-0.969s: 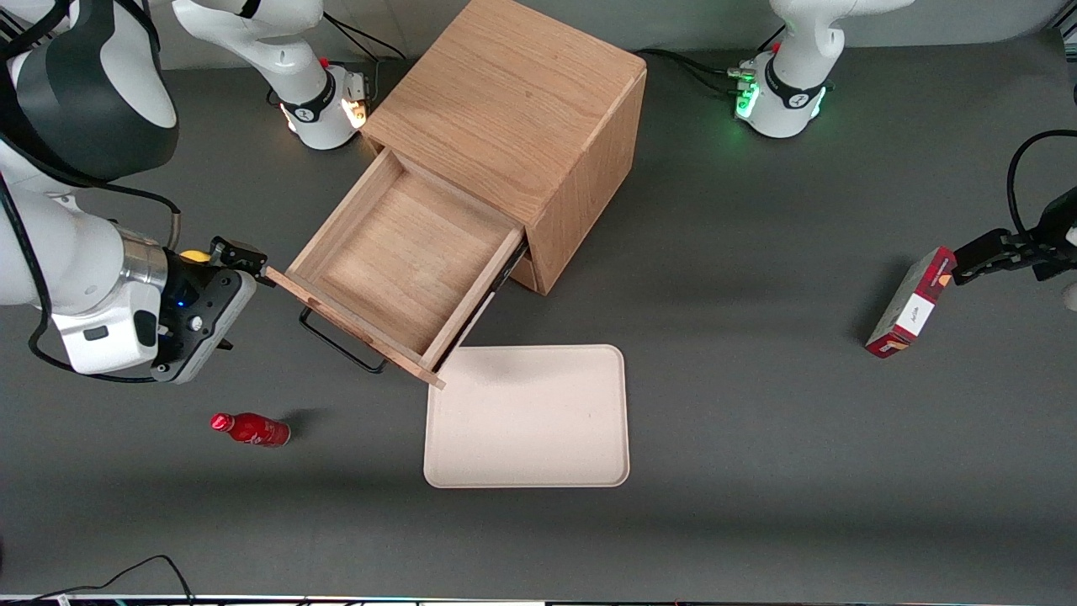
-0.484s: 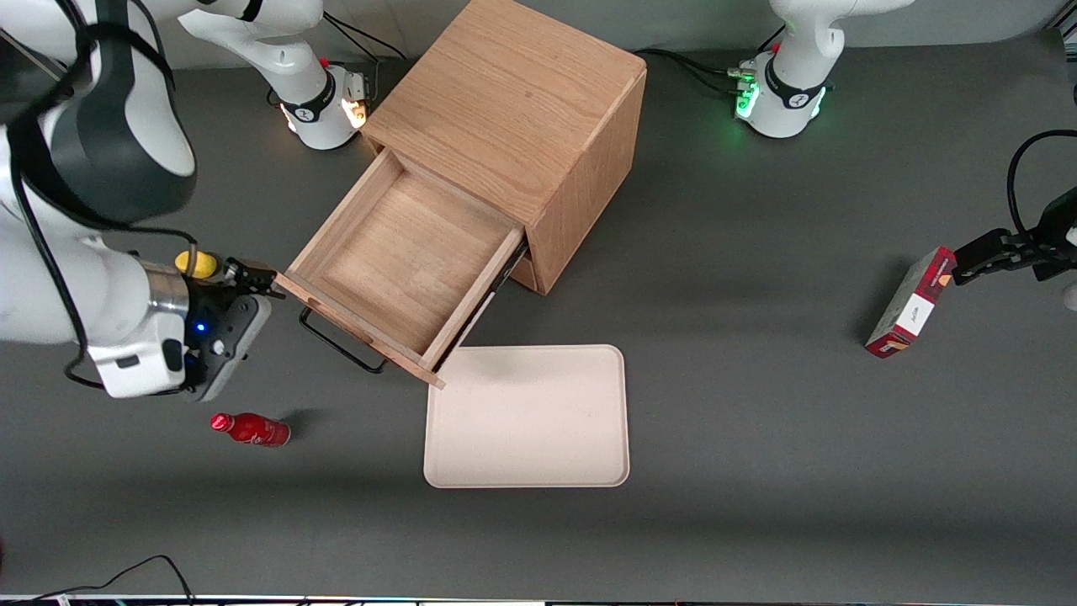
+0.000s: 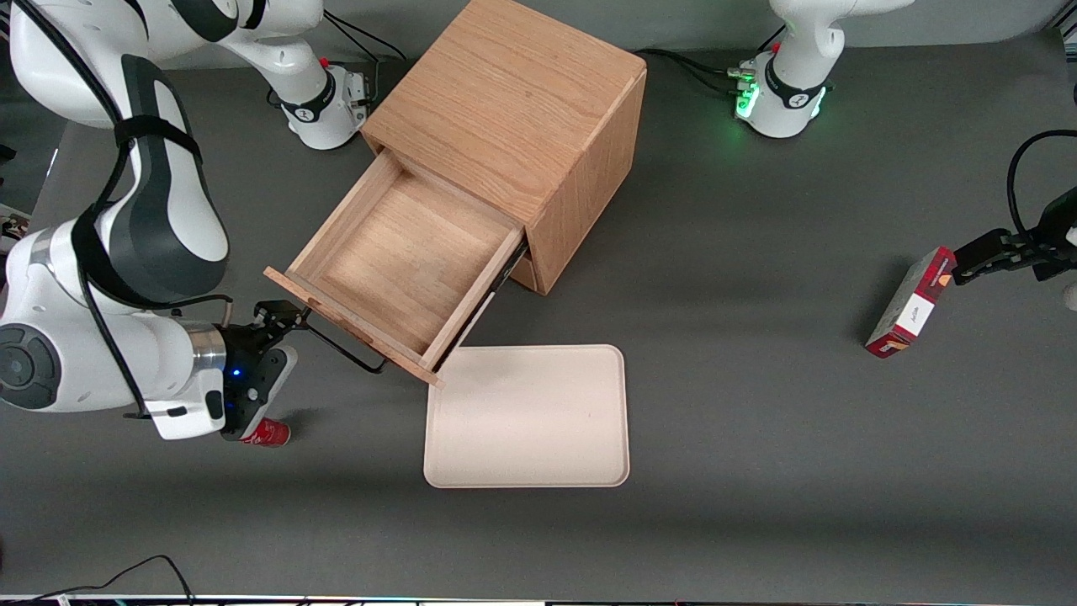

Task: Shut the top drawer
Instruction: 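Press the right gripper against the drawer front beside its black handle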

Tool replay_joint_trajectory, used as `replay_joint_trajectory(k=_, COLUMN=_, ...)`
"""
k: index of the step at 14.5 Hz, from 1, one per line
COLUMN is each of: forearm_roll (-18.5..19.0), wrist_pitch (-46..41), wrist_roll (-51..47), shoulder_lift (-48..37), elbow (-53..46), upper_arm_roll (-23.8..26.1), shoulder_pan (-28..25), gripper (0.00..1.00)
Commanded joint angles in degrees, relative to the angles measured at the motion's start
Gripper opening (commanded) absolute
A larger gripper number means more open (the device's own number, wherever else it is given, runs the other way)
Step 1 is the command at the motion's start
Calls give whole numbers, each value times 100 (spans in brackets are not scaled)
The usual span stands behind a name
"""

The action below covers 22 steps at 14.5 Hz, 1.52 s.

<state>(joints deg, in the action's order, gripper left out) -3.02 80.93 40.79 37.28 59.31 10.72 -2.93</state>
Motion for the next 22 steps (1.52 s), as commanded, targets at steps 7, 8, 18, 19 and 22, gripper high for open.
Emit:
replay_joint_trajectory(k=7, forearm_roll=-260, wrist_pitch=652, wrist_roll=-413, shoulder_lift=60, elbow=494, upper_arm_roll=0, shoulder_pan=-24, gripper=100)
replay_joint_trajectory(k=8, forearm_roll=-312, wrist_pitch=687, wrist_roll=-501, shoulder_lift=60, elbow=581, upper_arm_roll=0, shoulder_pan=-15, gripper=100)
replay_joint_trajectory(k=18, forearm_roll=-612, wrist_pitch=1030, wrist_roll=-598, shoulder_lift=43, elbow=1118, upper_arm_roll=-9, shoulder_pan=47, gripper=100)
replay_joint_trajectory(k=19, forearm_roll=-612, wrist_pitch=1022, wrist_roll=-607, shoulder_lift=34, elbow=1127, upper_arm_roll=-9, shoulder_pan=47, gripper=100)
replay_joint_trajectory(k=22, forearm_roll=-620, wrist_pitch=1022, wrist_roll=-773, shoulder_lift=-27, elbow=1188, upper_arm_roll=-9, shoulder_pan=64, gripper=100)
